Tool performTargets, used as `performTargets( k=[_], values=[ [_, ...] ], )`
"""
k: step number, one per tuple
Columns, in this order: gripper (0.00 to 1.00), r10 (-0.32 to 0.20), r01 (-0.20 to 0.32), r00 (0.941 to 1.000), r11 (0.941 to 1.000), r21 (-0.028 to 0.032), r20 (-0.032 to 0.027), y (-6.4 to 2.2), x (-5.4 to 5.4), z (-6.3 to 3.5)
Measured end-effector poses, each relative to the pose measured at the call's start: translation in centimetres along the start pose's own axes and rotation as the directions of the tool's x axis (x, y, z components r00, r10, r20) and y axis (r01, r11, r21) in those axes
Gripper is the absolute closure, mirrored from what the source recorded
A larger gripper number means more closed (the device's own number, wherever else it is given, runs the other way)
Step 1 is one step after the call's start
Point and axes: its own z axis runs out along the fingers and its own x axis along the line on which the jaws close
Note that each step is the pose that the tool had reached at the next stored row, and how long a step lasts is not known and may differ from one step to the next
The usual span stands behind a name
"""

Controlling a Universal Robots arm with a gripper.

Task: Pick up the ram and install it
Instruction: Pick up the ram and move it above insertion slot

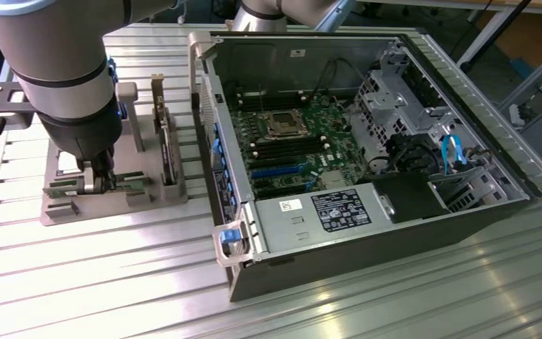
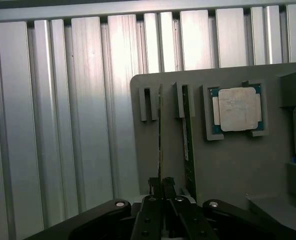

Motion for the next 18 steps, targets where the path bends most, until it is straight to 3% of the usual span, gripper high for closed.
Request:
performTargets(
  k=[18],
  values=[
    [0.87, -0.005, 0.005, 1.0, 1.0, -0.0001, -0.0002, -0.02, 0.1, -2.18]
  ],
)
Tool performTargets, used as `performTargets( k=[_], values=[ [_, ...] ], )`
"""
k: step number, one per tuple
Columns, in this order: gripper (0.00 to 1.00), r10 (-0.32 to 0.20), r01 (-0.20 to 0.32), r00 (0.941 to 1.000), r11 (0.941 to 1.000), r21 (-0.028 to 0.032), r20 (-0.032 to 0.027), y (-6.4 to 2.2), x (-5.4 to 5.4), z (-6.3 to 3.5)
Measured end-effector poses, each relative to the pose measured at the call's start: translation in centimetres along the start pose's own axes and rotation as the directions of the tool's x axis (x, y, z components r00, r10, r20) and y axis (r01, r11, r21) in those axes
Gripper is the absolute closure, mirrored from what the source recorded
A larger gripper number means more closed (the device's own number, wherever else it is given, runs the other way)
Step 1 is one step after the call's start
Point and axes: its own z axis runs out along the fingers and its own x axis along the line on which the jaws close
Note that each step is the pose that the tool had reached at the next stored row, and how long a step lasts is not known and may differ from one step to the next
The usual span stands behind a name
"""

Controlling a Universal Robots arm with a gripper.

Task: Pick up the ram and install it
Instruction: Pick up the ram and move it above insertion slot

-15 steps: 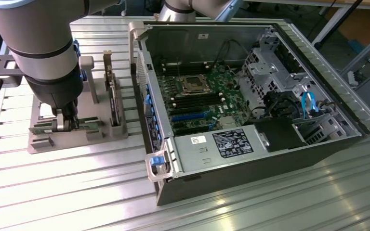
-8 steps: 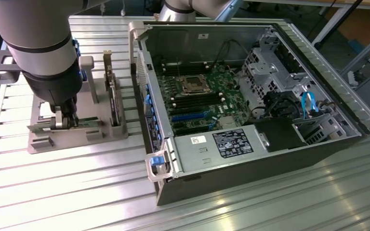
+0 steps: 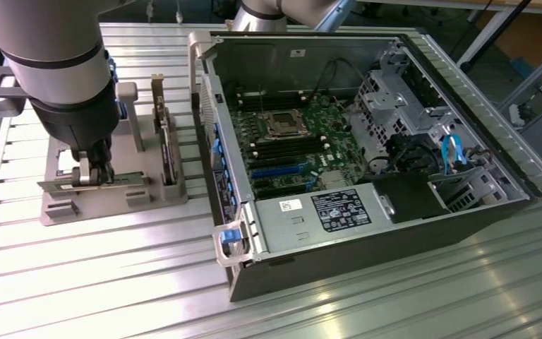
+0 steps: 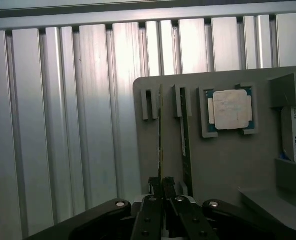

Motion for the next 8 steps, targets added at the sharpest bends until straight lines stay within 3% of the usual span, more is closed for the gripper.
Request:
performTargets(
  k=[8],
  values=[
    [0.87, -0.007, 0.007, 1.0, 1.0, -0.0001, -0.0001, 0.0, 0.0, -0.02]
  ],
)
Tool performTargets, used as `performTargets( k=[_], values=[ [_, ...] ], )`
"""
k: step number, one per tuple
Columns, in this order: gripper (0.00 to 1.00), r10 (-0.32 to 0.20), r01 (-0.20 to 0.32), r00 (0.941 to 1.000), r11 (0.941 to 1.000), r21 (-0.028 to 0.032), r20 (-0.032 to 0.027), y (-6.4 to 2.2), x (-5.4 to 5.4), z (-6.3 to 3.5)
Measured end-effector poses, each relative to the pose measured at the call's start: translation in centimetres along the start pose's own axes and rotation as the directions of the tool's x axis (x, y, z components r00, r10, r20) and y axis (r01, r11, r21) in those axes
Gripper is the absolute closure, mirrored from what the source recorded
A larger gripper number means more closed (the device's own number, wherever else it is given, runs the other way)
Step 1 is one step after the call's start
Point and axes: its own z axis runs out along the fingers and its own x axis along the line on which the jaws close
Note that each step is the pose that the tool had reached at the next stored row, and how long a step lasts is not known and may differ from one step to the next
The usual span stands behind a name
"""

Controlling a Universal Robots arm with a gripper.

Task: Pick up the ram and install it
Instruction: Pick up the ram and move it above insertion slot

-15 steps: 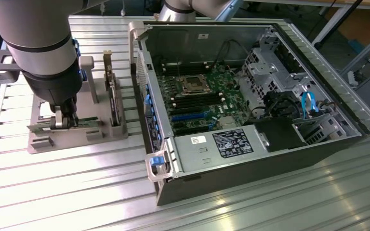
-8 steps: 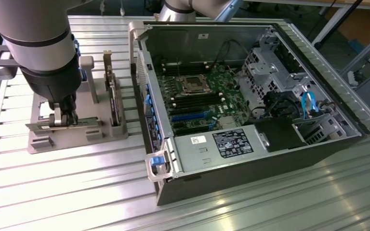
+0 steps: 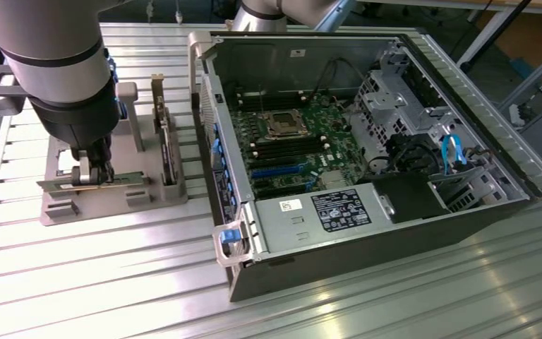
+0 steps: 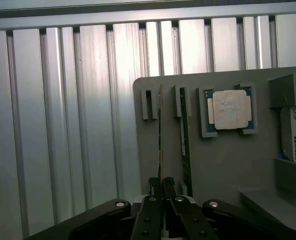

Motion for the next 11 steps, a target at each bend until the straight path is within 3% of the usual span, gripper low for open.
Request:
performTargets(
  k=[4, 11],
  values=[
    [0.87, -0.036, 0.036, 0.9994, 0.9994, -0.0004, -0.0015, -0.01, 0.0, 0.0],
    [0.87, -0.039, 0.039, 0.9993, 0.9993, -0.0005, -0.0017, 0.01, -0.01, -0.29]
  ],
)
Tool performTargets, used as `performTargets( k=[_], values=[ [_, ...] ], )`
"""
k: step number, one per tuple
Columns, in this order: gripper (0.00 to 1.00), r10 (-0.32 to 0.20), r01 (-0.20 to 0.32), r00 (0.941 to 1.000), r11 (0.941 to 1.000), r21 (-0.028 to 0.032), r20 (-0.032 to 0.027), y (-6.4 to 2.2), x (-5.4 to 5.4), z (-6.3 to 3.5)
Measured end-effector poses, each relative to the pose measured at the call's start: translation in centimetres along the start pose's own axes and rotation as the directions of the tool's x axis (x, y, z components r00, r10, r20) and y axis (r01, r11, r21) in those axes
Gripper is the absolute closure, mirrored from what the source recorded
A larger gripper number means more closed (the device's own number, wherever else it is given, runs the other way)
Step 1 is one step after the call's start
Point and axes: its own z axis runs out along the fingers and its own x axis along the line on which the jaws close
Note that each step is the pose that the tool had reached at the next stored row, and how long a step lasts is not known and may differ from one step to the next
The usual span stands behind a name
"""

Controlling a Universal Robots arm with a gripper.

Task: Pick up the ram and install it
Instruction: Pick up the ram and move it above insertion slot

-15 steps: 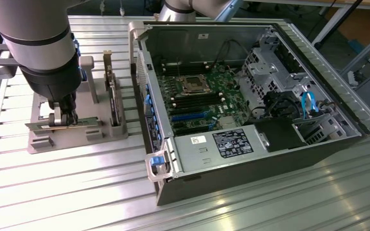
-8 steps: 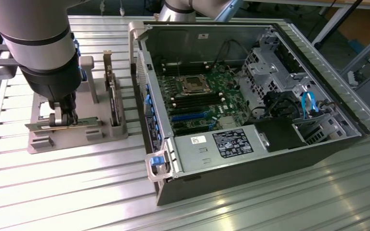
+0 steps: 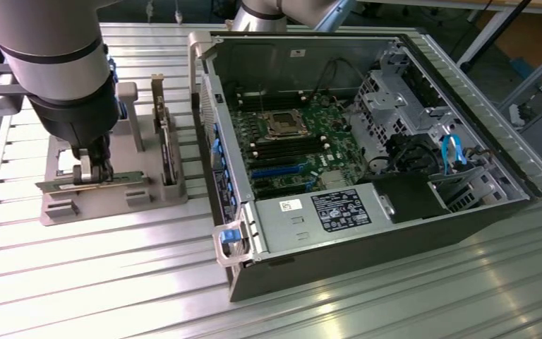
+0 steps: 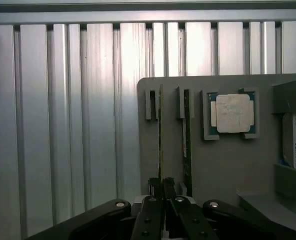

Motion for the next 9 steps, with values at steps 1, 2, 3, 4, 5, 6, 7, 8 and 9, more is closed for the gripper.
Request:
performTargets(
  k=[1, 2, 3, 4, 5, 6, 7, 8, 9],
  values=[
    [0.87, 0.0, 0.0, 1.0, 1.0, -0.0001, -0.0001, 0.01, 0.0, -0.17],
    [0.87, 0.0, 0.0, 1.0, 1.0, -0.0001, -0.0001, 0.02, 0.0, -0.33],
    [0.87, 0.0, 0.0, 1.0, 1.0, -0.0001, -0.0001, 0.02, 0.0, -0.55],
    [0.87, 0.0, 0.0, 1.0, 1.0, -0.0002, -0.0002, 0.03, 0.0, -0.81],
    [0.87, 0.0, 0.0, 1.0, 1.0, 0.0, -0.0001, 0.04, 0.0, -1.17],
    [0.87, 0.0, 0.0, 1.0, 1.0, -0.0001, -0.0001, 0.04, 0.0, -1.58],
    [0.87, 0.0, 0.0, 1.0, 1.0, 0.0, 0.0, 0.03, 0.0, -2.11],
    [0.87, 0.0, 0.0, 1.0, 1.0, 0.0, 0.0, 0.02, 0.0, -2.65],
    [0.87, 0.0, 0.0, 1.0, 1.0, -0.0001, -0.0001, 0.01, 0.0, -3.14]
  ],
)
